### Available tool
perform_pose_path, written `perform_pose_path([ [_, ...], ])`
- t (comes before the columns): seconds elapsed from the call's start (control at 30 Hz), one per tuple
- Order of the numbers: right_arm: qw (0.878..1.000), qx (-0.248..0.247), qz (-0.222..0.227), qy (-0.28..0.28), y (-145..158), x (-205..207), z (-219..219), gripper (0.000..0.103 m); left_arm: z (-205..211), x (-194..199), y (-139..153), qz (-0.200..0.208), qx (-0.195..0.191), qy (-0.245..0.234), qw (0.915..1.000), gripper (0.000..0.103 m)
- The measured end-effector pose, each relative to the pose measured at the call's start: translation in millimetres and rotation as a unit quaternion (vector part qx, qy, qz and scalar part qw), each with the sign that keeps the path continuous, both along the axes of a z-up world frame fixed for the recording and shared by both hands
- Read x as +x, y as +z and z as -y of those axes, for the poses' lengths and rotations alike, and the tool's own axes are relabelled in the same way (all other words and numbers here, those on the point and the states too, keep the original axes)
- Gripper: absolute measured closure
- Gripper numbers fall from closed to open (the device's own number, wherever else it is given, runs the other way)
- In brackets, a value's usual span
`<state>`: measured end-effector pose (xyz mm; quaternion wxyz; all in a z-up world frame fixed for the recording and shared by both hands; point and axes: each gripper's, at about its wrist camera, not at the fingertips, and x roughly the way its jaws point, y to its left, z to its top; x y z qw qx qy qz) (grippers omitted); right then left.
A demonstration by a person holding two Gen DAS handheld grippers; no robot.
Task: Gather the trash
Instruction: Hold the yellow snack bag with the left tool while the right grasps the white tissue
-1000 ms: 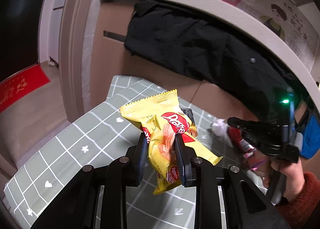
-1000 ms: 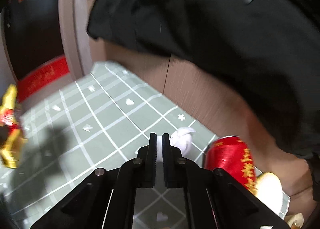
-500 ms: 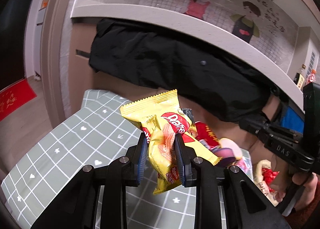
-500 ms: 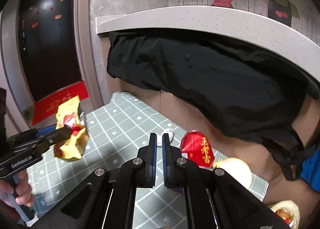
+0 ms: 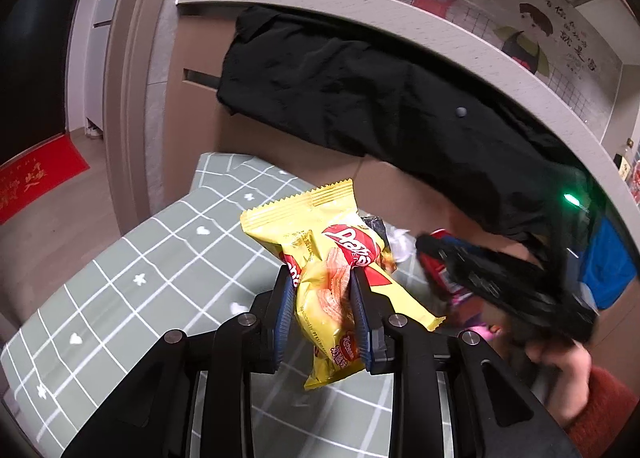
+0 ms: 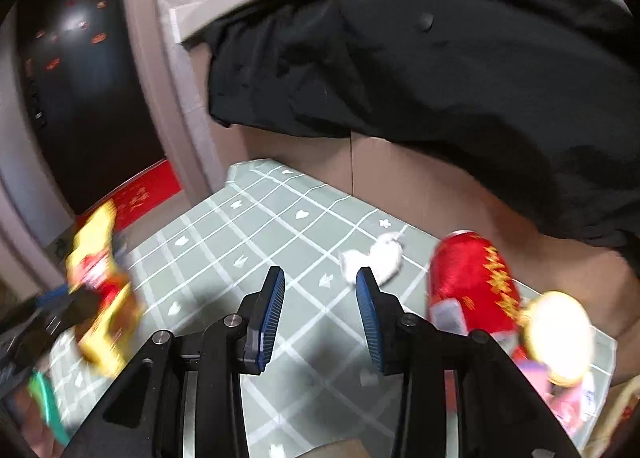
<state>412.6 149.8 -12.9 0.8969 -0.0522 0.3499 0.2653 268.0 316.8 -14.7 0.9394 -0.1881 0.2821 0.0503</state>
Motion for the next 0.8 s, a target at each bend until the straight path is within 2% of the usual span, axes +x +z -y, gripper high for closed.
perform_pose_path([
  [0.17, 0.997, -0.029, 0.004, -0.067, -24.8, 49.7, -17.7, 0.067, -28.7, 4.2, -17.6, -0.01, -0.007, 0.0, 0.9999, 0.074],
  [0.4, 0.991, -0.046, -0.058, -0.116, -65.5, 99.7, -10.2, 0.068, -50.4, 14.2, -34.4, -0.021, -0.025, 0.006, 0.9995, 0.074],
  [0.43, 0.99, -0.05, -0.066, -0.113, -70.2, 102.5, -10.7, 0.07, -50.7, 16.0, -36.1, -0.023, -0.026, 0.006, 0.9994, 0.074],
  [0.47, 0.991, -0.054, -0.069, -0.104, -72.2, 102.4, -12.6, 0.078, -50.2, 17.6, -37.5, -0.025, -0.027, 0.004, 0.9993, 0.074],
  [0.5, 0.991, -0.054, -0.073, -0.094, -73.0, 101.0, -13.7, 0.08, -48.9, 18.8, -38.0, -0.027, -0.027, 0.003, 0.9993, 0.074],
  [0.6, 0.994, -0.03, -0.074, -0.072, -62.8, 87.2, -9.0, 0.082, -41.5, 19.1, -33.5, -0.024, -0.021, -0.002, 0.9995, 0.074],
  [0.8, 0.998, 0.031, -0.047, -0.024, -1.2, 29.7, 26.2, 0.082, -9.5, 14.7, -2.2, 0.001, -0.003, -0.007, 1.0, 0.074],
])
